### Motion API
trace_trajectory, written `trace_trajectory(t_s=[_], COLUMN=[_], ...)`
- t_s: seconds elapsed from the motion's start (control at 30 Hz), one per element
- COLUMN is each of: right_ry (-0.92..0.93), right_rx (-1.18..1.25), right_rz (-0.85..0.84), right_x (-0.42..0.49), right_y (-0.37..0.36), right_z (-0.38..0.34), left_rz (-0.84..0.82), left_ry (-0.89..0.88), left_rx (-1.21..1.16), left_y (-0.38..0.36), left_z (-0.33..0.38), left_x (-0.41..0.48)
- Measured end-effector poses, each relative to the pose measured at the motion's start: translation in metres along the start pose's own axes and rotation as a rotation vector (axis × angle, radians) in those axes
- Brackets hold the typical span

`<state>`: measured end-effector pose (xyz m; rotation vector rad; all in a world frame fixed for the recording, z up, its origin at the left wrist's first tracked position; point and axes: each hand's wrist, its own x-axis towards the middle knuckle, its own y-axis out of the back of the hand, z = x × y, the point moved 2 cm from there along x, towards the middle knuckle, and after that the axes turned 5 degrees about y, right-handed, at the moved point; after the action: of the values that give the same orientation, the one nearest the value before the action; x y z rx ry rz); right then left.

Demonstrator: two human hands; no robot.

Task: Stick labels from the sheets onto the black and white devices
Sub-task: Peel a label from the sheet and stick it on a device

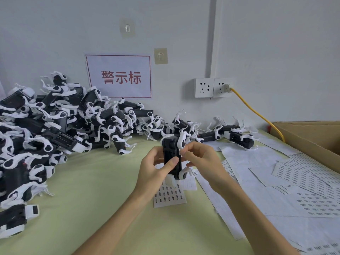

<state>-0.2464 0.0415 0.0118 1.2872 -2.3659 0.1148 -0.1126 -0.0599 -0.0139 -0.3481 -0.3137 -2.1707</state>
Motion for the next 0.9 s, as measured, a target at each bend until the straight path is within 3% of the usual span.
trace_trajectory(t_s=[0.63,0.9], right_ry=[-0.014,-0.030], right_rx=[-0.014,0.081], right_rz=[0.025,-0.035], right_x=[0.0003,-0.0011], right_y=[0.0000,-0.0043], right_z=[0.0023,0.0046], left_rz=[-0.039,-0.156], left_ry=[-0.004,0.306], left_rx=[-0.021,-0.328], left_y=[0.0006,-0.0040], left_z=[0.0006,0.0002], left_x=[-0.0013,-0.0015])
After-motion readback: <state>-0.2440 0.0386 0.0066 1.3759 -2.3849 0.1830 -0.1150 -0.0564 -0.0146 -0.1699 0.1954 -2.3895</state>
